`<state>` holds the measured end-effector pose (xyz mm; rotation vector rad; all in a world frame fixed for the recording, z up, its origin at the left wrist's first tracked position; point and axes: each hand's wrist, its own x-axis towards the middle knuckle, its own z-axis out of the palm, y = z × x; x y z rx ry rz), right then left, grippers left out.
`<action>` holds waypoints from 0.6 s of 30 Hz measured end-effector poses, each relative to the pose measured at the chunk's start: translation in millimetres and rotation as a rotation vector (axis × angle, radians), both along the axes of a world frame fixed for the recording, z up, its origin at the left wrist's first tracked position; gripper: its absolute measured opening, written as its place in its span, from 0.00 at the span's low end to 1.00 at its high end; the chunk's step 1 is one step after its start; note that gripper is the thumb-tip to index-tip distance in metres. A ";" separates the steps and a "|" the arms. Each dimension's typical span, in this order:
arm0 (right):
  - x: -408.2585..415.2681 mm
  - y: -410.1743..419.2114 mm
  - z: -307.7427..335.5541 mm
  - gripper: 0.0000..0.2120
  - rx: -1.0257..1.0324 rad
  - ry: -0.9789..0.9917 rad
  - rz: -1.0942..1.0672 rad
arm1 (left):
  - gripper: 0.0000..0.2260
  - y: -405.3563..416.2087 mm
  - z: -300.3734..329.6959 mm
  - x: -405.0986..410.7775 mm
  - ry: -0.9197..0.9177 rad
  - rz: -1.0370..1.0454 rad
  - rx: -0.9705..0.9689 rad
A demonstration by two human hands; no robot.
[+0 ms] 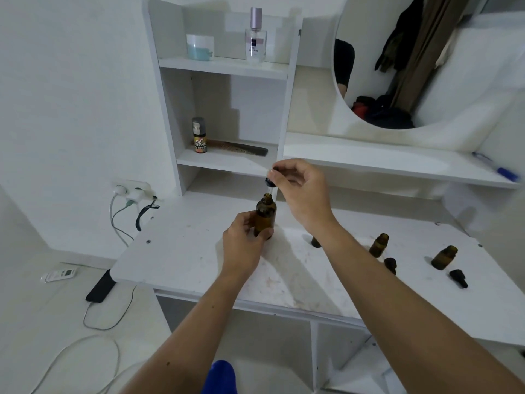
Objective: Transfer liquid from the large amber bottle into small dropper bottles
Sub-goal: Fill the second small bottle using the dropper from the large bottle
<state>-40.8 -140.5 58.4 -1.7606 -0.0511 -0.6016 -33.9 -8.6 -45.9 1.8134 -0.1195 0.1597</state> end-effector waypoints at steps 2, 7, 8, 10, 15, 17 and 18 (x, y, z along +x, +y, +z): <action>0.2 1.0 -6.8 0.06 -0.015 0.033 0.000 | 0.22 -0.1 -0.1 0.5 -0.003 -0.002 0.001; -0.7 0.6 -22.4 0.07 -0.055 0.079 -0.021 | 0.22 0.3 -0.2 0.5 -0.009 -0.006 0.009; -1.4 0.3 -24.3 0.07 -0.052 0.084 -0.020 | 0.22 0.4 -0.6 0.5 -0.009 -0.007 0.009; -2.2 -0.8 -27.2 0.08 -0.045 0.091 -0.020 | 0.22 0.3 -1.1 0.2 -0.016 -0.006 0.011; -6.3 -4.1 -28.1 0.10 -0.036 0.082 -0.021 | 0.25 -0.8 -2.3 -1.0 -0.033 0.006 0.023; -10.8 -7.3 -27.6 0.11 -0.021 0.069 -0.021 | 0.28 -1.4 -4.3 -2.5 -0.042 0.030 0.021; -13.7 -9.7 -27.1 0.11 -0.007 0.061 -0.022 | 0.30 -1.5 -4.4 -4.5 -0.041 0.045 0.011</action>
